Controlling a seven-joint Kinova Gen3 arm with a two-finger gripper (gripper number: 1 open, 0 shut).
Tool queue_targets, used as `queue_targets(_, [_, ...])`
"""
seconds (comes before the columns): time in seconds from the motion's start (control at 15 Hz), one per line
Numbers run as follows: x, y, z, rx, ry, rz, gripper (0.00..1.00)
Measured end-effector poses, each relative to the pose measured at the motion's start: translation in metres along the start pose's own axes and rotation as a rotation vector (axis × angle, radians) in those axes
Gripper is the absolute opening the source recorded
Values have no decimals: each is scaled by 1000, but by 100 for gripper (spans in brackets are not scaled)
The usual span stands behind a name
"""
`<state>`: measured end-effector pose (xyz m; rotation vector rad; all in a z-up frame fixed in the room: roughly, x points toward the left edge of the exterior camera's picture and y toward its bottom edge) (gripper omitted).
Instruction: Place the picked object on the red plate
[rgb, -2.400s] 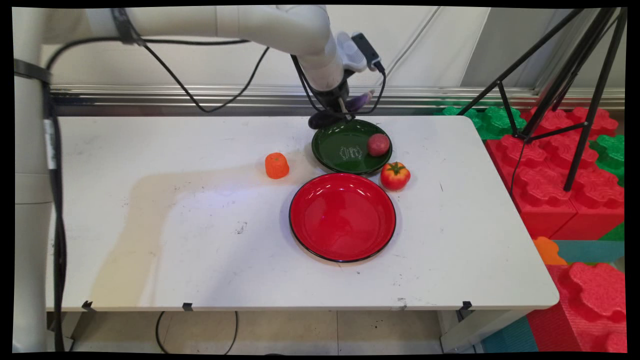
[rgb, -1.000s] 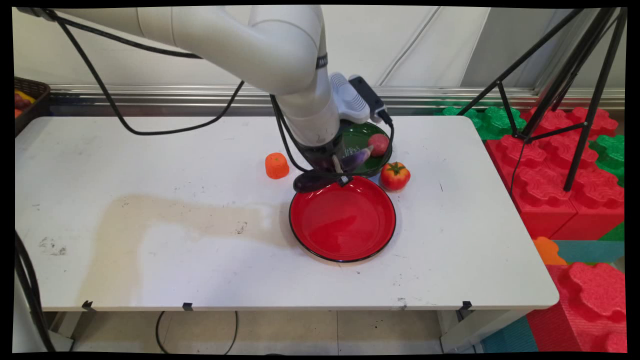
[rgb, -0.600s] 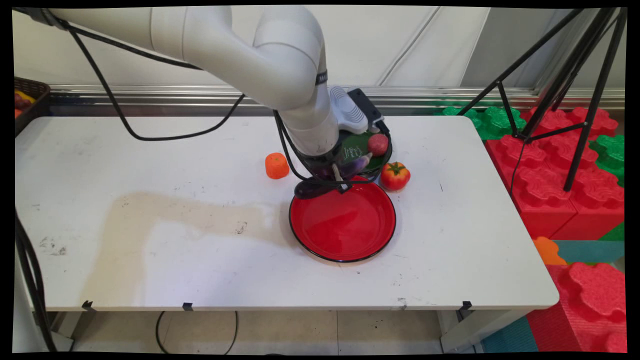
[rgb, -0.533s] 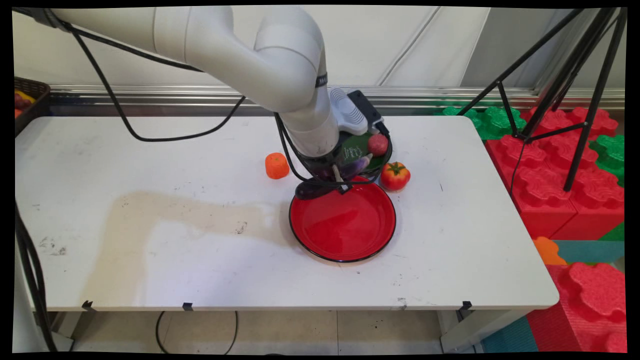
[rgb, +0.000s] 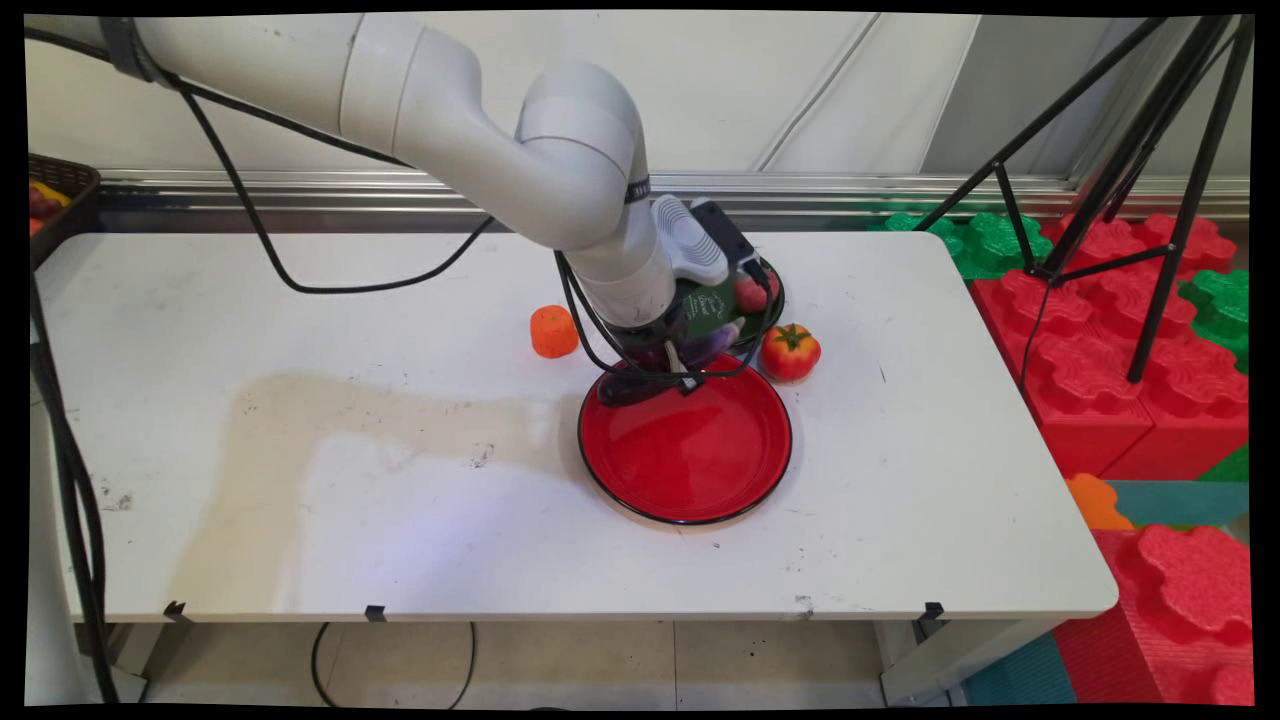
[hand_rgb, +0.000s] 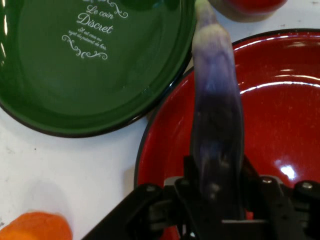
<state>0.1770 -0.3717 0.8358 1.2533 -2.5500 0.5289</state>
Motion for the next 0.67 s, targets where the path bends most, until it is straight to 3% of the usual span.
queue_targets(0.27, [-3,-4,11,-11,8,2,0])
queue_targets(0.33, [-3,-5,12,-13,10,3,100])
queue_targets(0.67, [-5,-10,15,-20,27,14,100])
